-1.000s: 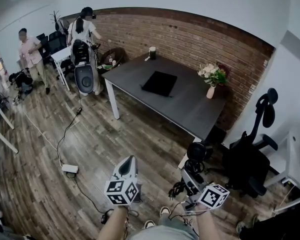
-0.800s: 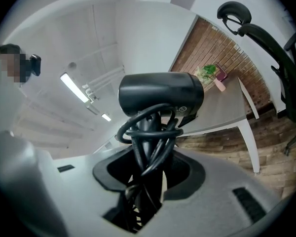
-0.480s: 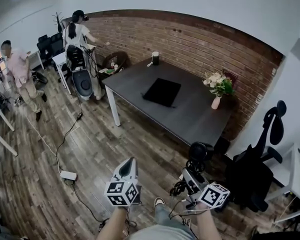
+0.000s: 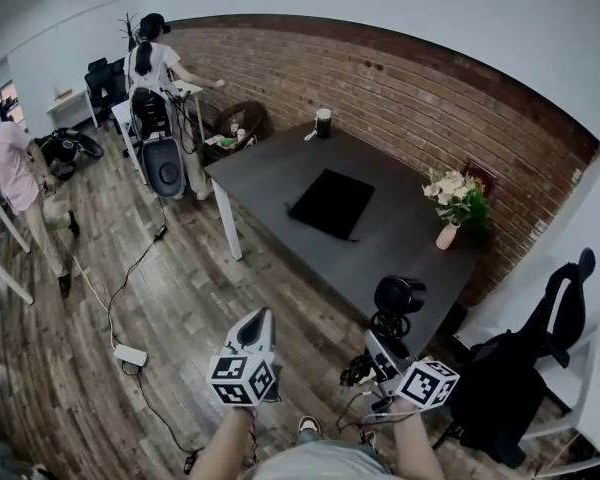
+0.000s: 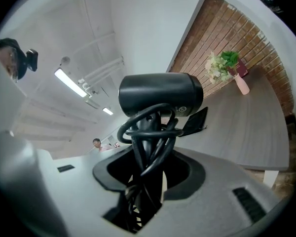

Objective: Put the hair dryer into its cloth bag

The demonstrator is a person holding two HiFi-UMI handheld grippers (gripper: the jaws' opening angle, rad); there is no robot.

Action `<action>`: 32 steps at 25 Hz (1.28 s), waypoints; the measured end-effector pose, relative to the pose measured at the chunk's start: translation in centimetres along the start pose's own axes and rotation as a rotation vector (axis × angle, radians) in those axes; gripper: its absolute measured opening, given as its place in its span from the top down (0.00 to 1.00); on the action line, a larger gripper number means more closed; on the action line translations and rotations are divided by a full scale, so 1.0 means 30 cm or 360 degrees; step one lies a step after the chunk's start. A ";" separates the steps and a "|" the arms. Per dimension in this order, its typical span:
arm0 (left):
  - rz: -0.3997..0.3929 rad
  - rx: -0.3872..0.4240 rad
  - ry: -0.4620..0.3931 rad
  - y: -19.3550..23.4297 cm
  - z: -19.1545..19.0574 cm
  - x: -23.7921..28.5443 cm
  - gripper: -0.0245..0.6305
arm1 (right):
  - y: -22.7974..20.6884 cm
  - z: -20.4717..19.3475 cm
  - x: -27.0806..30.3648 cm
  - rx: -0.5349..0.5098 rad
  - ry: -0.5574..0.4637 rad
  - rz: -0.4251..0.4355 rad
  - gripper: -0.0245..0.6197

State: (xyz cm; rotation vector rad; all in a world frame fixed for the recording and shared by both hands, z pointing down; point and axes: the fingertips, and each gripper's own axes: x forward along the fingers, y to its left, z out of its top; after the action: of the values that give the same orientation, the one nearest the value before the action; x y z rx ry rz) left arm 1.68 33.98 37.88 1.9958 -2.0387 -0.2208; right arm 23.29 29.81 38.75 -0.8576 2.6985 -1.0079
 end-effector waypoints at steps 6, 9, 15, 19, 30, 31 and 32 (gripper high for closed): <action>0.0010 0.0018 -0.0003 0.013 0.018 0.203 0.95 | -0.142 0.102 0.128 0.0009 0.0024 -0.0006 0.72; 0.0020 0.0028 0.0000 0.024 0.025 0.279 0.95 | -0.200 0.141 0.179 0.0007 0.0026 -0.0003 0.72; 0.0028 0.0065 0.0036 0.041 0.021 0.387 0.95 | -0.288 0.171 0.246 0.0031 0.0031 -0.0029 0.72; 0.0014 0.0072 0.0057 0.046 0.018 0.457 0.95 | -0.341 0.172 0.276 0.0069 0.0038 -0.0064 0.72; -0.0075 0.0031 0.0083 0.216 0.044 0.757 0.95 | -0.439 0.219 0.518 0.0091 -0.0006 -0.0171 0.72; -0.0088 0.0031 0.0085 0.238 0.061 0.794 0.95 | -0.440 0.233 0.555 0.0095 -0.0016 -0.0178 0.72; -0.0103 0.0031 0.0087 0.260 0.079 0.830 0.95 | -0.440 0.245 0.591 0.0099 -0.0024 -0.0189 0.72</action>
State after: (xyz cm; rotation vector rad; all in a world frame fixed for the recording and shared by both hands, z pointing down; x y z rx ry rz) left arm -6.65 9.24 40.25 2.0579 -1.9527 -0.1589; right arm 17.02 7.74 42.73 -1.0193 2.6157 -1.0980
